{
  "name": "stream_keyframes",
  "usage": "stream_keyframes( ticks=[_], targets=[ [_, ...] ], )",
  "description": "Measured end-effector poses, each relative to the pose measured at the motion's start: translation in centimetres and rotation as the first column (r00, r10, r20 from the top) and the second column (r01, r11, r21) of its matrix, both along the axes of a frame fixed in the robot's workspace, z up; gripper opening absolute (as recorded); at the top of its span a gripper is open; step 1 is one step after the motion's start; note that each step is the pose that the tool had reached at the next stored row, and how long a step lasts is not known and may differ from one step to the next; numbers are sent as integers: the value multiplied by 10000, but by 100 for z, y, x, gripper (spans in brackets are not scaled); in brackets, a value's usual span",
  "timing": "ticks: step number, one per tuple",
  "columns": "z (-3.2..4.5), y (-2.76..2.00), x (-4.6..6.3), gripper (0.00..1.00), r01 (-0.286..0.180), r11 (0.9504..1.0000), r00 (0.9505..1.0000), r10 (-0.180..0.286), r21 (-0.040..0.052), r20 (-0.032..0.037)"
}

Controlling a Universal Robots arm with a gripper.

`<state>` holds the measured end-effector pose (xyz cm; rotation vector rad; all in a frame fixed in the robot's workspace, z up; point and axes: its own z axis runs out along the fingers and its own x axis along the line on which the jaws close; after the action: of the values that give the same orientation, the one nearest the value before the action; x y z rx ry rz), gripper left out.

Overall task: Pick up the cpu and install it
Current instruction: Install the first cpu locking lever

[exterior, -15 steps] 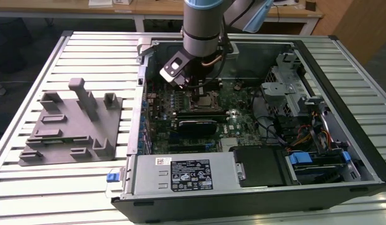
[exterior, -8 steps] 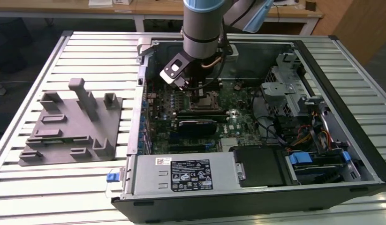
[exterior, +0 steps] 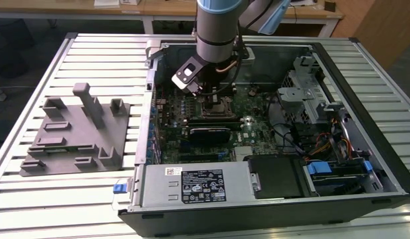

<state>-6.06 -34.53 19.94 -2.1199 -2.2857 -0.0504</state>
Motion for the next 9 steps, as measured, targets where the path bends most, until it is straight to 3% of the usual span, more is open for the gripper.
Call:
stream_keyframes(
  ticks=[9],
  targets=[
    [124,0,2,11,1,10000,10000,-1,1,-1]
  ],
)
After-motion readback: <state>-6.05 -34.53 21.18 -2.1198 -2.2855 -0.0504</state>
